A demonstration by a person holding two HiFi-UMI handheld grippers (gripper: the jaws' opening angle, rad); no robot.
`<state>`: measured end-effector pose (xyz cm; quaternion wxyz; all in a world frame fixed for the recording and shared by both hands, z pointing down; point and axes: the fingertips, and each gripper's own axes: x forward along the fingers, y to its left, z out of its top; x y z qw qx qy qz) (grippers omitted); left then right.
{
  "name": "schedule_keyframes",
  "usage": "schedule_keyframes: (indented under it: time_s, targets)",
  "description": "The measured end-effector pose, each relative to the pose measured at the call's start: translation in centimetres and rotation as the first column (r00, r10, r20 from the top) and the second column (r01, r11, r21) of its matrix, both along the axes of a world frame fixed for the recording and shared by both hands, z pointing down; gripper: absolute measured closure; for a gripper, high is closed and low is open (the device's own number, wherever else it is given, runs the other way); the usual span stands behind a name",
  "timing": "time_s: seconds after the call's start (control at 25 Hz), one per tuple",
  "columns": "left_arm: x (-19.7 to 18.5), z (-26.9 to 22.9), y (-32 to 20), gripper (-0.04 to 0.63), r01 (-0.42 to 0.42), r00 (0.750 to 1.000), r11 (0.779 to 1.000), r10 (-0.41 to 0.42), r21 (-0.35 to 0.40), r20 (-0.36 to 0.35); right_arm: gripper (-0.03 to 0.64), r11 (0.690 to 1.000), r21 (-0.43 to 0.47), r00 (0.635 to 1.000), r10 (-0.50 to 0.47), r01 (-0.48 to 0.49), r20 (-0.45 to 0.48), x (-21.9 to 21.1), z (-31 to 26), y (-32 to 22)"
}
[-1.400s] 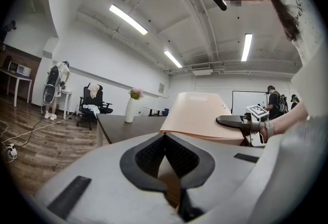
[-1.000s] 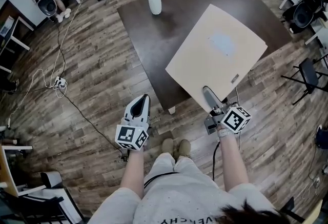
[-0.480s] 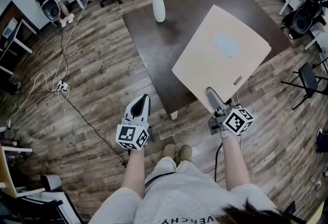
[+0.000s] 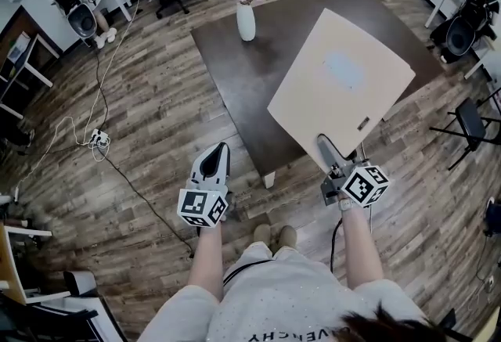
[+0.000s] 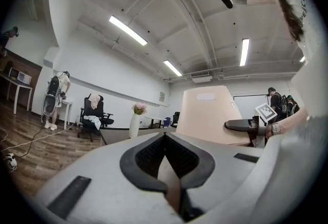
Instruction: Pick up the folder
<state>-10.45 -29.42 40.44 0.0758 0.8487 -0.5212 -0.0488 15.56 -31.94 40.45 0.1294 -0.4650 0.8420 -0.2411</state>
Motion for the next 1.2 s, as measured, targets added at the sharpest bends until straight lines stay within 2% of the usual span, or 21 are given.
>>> schedule_keyframes:
  time_s: [0.88, 1.2]
  targets:
    - [-0.9, -3.0, 0.1, 0.597, 0.012, 1.000, 0.999, -0.012, 0.049, -0.007, 0.337, 0.997, 0.075, 0.998, 0.012, -0.007, -0.063, -0.2, -2.8, 1.1]
    - [-1.6, -4.4, 0.2, 0.597, 0.017, 1.000, 0.998, -0.016, 0.067, -0.012, 0.337, 0.994, 0.110, 0.993, 0.026, -0.013, -0.115, -0.4, -4.0, 1.7]
